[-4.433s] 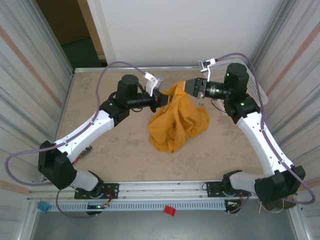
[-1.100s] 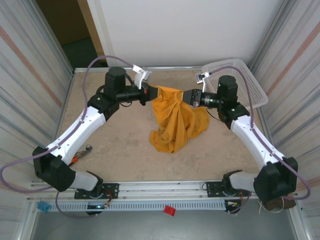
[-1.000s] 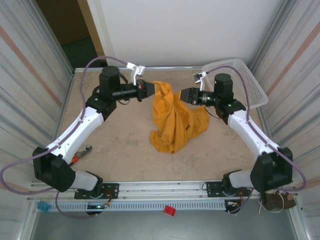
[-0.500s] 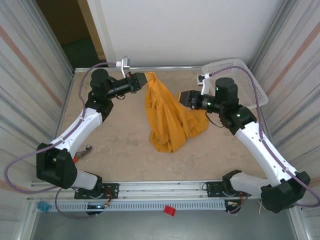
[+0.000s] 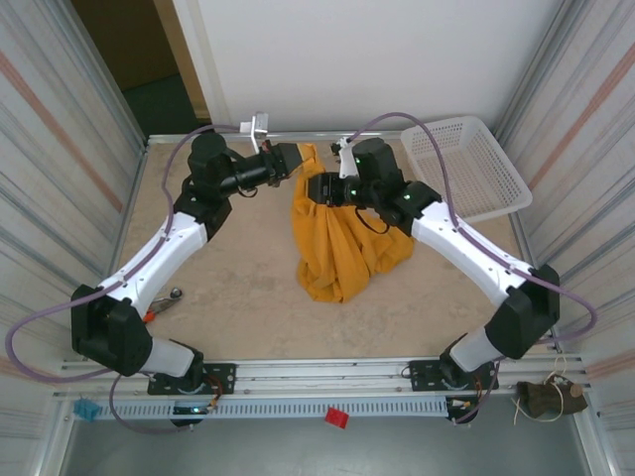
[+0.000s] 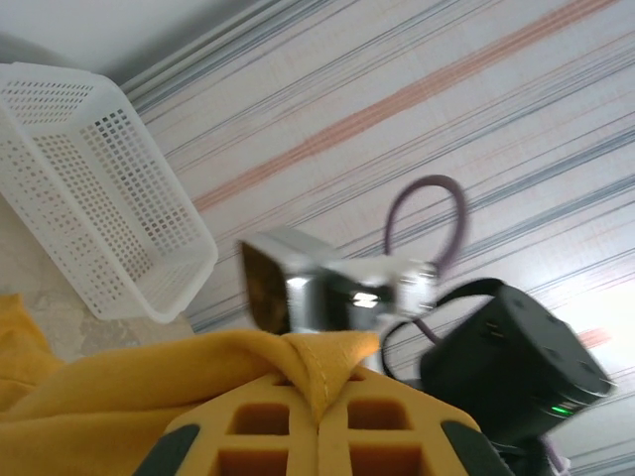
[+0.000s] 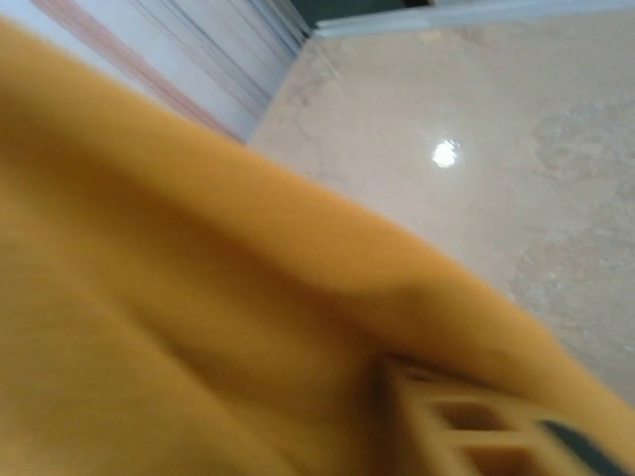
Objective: Fold the inside-out t-shirt
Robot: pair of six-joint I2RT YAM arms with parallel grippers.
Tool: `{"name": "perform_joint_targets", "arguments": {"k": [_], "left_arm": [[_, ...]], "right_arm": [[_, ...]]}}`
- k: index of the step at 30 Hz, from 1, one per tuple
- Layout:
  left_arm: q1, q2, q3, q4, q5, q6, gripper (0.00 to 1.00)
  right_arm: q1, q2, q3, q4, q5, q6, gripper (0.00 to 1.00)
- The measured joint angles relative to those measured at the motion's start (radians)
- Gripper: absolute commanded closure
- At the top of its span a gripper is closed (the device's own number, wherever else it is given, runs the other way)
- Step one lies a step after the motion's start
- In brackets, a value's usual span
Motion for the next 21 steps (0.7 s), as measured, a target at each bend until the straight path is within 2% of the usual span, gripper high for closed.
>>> {"name": "perform_joint_targets", "arguments": {"k": [3,7,11,12,15,16,21], "left_arm": [[0.021,0.0,0.002,-0.033,-0.001,-0.002,1.0],[0.078,0.003,0.001,-0.069,0.031,-0.016,1.0],[0.094,0.019,0.001,-0.073,0.092,-0.018,0.85],[0.108,0.022,0.001,-0.072,0.085,-0.017,0.79],[0.169,0.026,0.001,-0.079,0.054,0.001,0.53],[0.183,0.026,0.001,-0.086,0.042,0.016,0.48],[0.18,-0.029,-0.053,-0.126,0.005,0.069,0.46]], "right_arm": [[-0.051,-0.022,-0.038,0.02,-0.051,-0.001,1.0],[-0.146,-0.144,-0.156,0.129,-0.253,-0.03,1.0],[-0.177,-0.239,-0.222,0.22,-0.451,-0.043,1.0],[-0.186,-0.251,-0.228,0.223,-0.497,-0.045,1.0],[-0.203,-0.259,-0.231,0.229,-0.579,-0.049,1.0],[-0.207,-0.255,-0.231,0.229,-0.595,-0.049,1.0],[-0.208,-0.233,-0.232,0.23,-0.624,-0.049,1.0]]}}
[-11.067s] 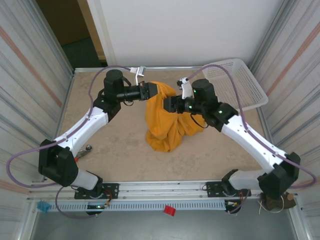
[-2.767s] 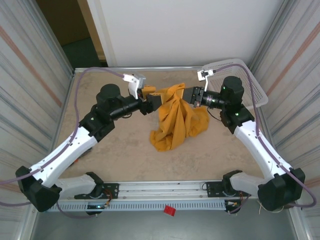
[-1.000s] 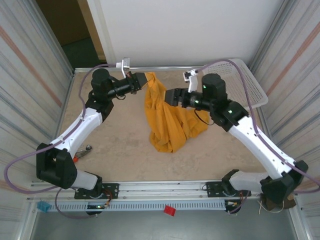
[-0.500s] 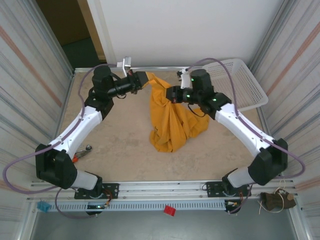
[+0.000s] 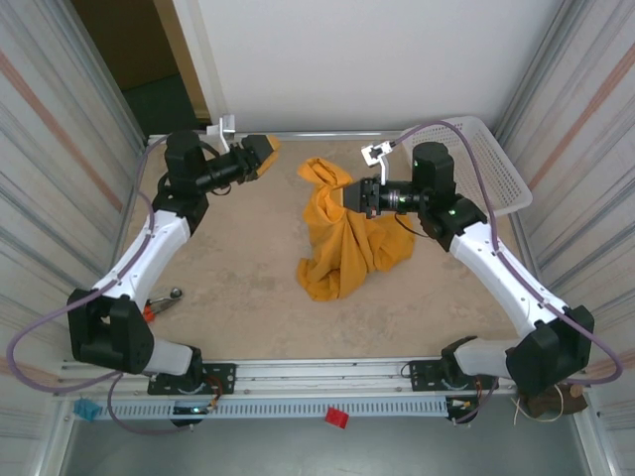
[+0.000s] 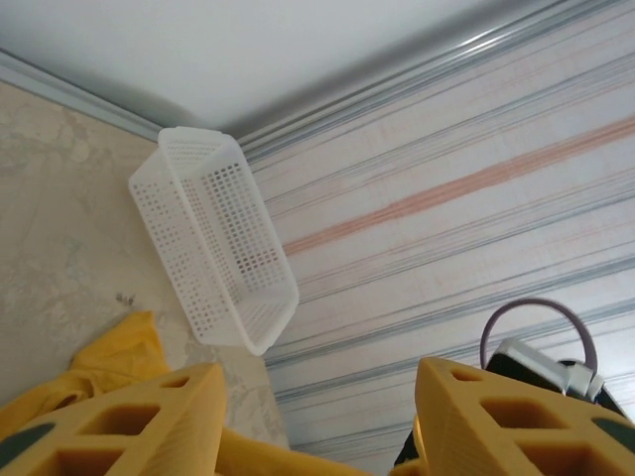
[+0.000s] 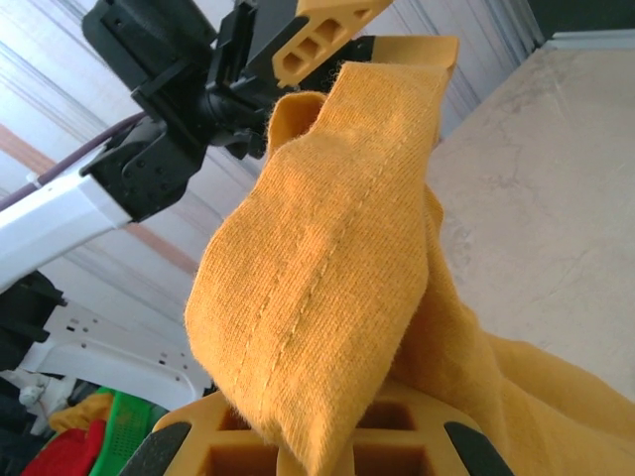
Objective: Fold the inside-out t-shirt
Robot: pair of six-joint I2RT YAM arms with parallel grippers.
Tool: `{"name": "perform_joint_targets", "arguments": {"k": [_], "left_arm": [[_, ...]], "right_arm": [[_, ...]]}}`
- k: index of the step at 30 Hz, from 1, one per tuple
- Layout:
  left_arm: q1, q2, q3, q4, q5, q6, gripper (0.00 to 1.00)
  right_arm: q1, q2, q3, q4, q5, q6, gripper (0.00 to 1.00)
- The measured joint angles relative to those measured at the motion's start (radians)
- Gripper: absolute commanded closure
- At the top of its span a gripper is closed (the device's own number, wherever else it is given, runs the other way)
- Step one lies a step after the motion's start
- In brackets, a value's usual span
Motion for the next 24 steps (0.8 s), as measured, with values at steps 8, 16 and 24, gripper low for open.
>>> {"name": "perform_joint_targets", "arguments": {"k": [8,16,24], "left_arm": [[-0.175,-0.17,-0.116,-0.057,-0.147,0.134,0.44],[-0.358,-0.188,-0.114,-0.127,-0.366,0.281,0.42],[-0.427,-0.14,-0.055,-0.166,-0.504,0.321,0.38]], "right_arm": [[0.0,0.026,-0.011,0.017,-0.003,0.003,1.0],[0.0,0.033,-0.024,0.029,0.001,0.013,1.0],[0.0,0.033,-0.024,0.033,0.001,0.027,1.0]]}}
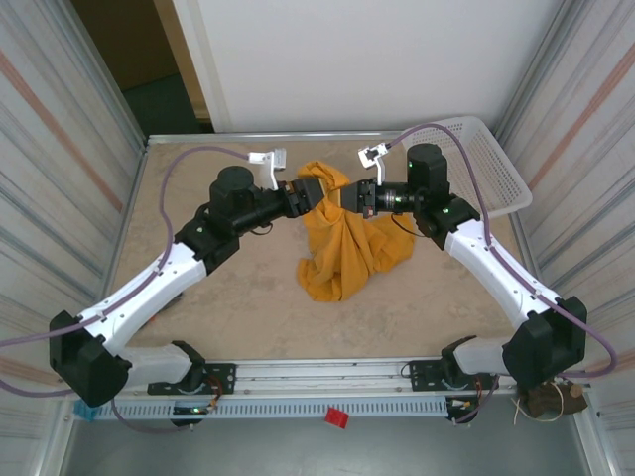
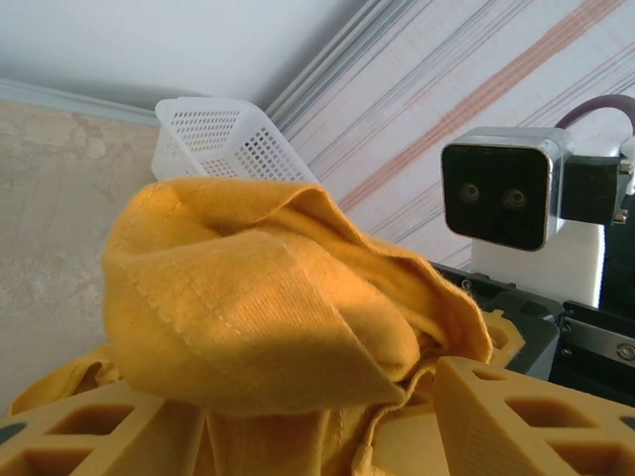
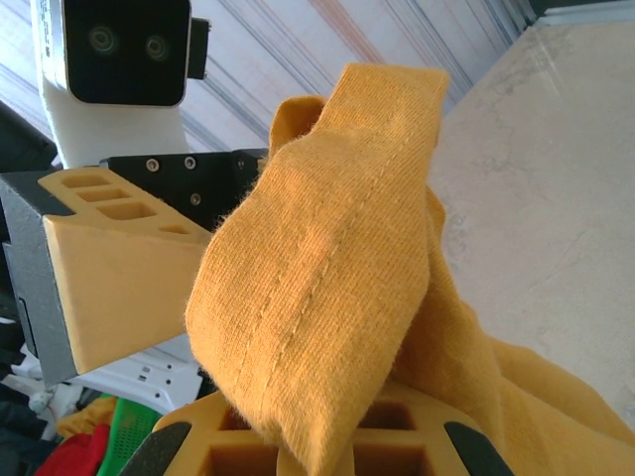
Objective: Fold the inside-out t-shirt
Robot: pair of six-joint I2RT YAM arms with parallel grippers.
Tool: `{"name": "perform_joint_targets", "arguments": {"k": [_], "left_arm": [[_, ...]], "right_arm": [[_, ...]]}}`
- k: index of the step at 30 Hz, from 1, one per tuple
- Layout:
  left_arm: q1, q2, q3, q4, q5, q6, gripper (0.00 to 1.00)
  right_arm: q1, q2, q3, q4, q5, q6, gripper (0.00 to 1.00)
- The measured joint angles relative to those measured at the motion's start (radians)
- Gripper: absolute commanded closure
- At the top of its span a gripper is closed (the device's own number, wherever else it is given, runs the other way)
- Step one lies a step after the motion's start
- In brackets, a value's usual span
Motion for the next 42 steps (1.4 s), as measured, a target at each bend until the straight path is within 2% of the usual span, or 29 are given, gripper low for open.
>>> {"name": "perform_joint_targets", "arguments": {"k": [2,4,5,6,7,8,10,12,15,22,24,25,29,33,37,42], "left_arm": [[-0.001,0.012,0.004,0.001,-0.011,0.0,0.41],[0.0,0.026,0.007,0.002,-0.02,0.0,0.6],[-0.001,0.035,0.008,0.001,-0.02,0.0,0.78],[-0.001,0.043,0.01,0.0,-0.022,-0.003,0.94],[-0.001,0.049,0.011,0.0,-0.023,-0.003,1.0],[-0.001,0.055,0.015,-0.002,-0.024,-0.003,1.0],[0.001,0.058,0.031,-0.024,-0.026,0.004,1.0],[0.01,0.058,0.06,-0.046,-0.014,0.005,1.0],[0.043,0.058,0.117,-0.057,0.043,-0.004,1.0],[0.144,0.049,0.165,0.013,0.266,-0.147,1.0],[0.166,0.049,0.145,0.071,0.321,-0.211,1.0],[0.173,0.049,0.137,0.092,0.339,-0.234,1.0],[0.184,0.049,0.127,0.114,0.377,-0.26,1.0],[0.184,0.042,0.122,0.117,0.394,-0.261,1.0],[0.184,0.039,0.122,0.117,0.398,-0.261,1.0],[0.184,0.039,0.122,0.116,0.399,-0.26,1.0]], "right_arm": [[0.0,0.0,-0.002,0.0,0.0,0.0,1.0],[0.0,0.0,-0.008,0.003,0.0,0.0,1.0],[0.0,0.0,-0.011,0.004,0.0,0.0,0.96],[-0.002,0.0,-0.013,0.003,0.0,0.0,0.87],[-0.005,0.0,-0.016,0.003,0.0,0.0,0.72],[-0.01,0.0,-0.019,0.003,0.0,0.001,0.63],[-0.028,-0.004,-0.033,0.011,0.002,0.002,0.6],[-0.056,-0.009,-0.057,0.023,0.007,0.007,0.69],[-0.103,-0.01,-0.089,0.039,0.02,0.032,0.99],[-0.134,-0.006,-0.111,0.069,0.049,0.053,0.99],[-0.136,-0.008,-0.111,0.069,0.056,0.057,0.6],[-0.137,-0.013,-0.11,0.061,0.066,0.06,0.53],[-0.143,-0.059,-0.11,0.012,0.116,0.062,0.48],[-0.129,-0.163,-0.098,-0.055,0.185,0.062,0.38],[-0.055,-0.217,-0.035,-0.114,0.272,0.027,0.32],[0.019,-0.183,0.016,-0.135,0.329,-0.009,0.3]]}}
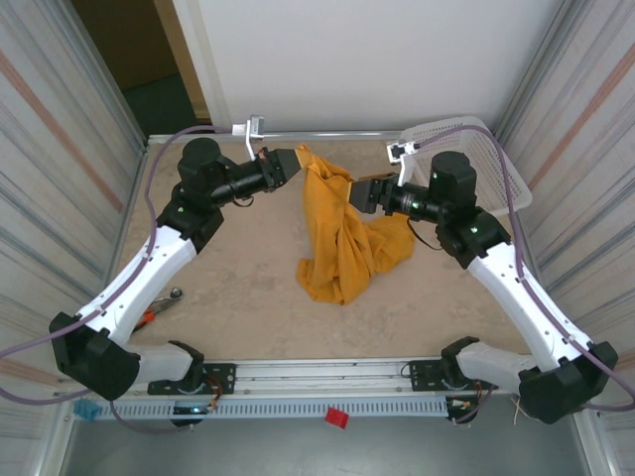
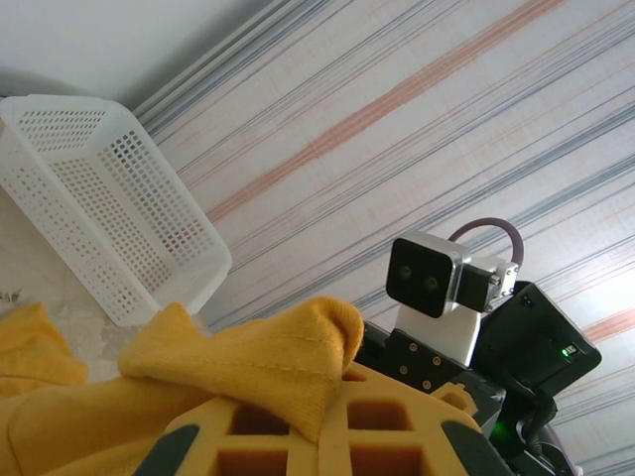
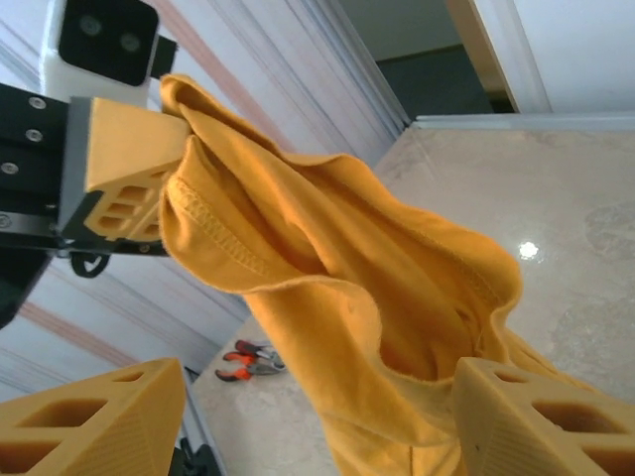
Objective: Fold the inside-out t-shirt
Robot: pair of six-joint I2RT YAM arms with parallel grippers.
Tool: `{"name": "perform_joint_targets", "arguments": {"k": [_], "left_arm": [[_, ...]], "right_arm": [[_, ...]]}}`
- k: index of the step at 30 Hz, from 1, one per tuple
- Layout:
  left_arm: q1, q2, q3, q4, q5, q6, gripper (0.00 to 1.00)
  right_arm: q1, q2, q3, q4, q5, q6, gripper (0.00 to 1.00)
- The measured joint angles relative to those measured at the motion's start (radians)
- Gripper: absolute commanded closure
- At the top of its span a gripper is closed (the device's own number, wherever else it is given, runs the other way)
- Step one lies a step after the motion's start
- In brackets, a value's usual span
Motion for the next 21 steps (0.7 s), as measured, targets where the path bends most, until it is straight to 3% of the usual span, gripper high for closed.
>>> {"name": "perform_joint_targets", "arguments": {"k": [7,13,21], "left_arm": [[0.0,-0.001,0.0,-0.003,0.0,0.0,1.0],[0.0,-0.002,0.0,-0.003,-0.001,0.0,1.0],[0.0,-0.01,0.0,-0.004,-0.001,0.0,1.0]], "right_arm": [[0.006,0.09,0.0,-0.02,0.037,-0.02,0.34],[0.0,0.098,0.001,-0.025,0.038,-0.022,0.26],[-0.03,0.098,-0.001,-0.015,0.034,-0.017,0.25]]}}
